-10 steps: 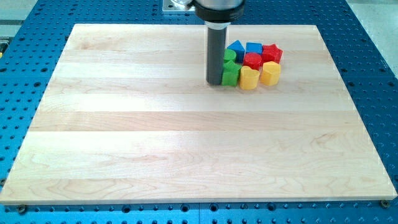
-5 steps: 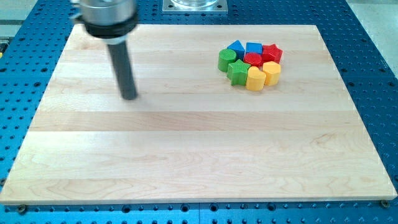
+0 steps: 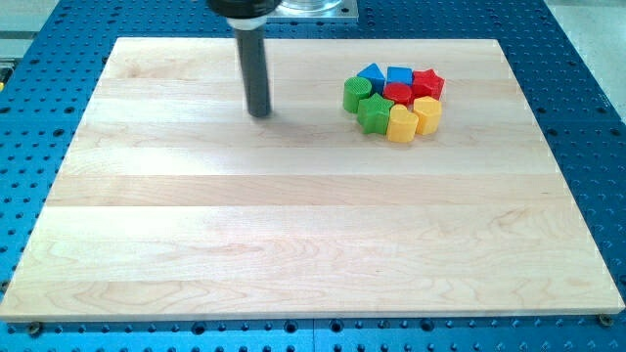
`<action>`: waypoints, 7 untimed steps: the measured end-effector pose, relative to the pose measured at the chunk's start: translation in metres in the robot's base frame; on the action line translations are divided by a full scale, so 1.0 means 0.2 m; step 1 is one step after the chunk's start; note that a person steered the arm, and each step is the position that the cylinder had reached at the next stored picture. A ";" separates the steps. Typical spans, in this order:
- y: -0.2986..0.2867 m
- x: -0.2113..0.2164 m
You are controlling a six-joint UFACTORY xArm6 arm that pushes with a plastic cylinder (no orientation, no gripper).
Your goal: Push the green circle below the blue triangle
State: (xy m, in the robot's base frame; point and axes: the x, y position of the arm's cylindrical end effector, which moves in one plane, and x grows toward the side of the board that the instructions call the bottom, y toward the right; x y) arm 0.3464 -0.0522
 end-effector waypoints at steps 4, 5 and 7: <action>0.39 -0.09; 0.43 -0.09; 0.47 -0.11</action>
State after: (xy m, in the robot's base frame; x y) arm 0.3248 0.0419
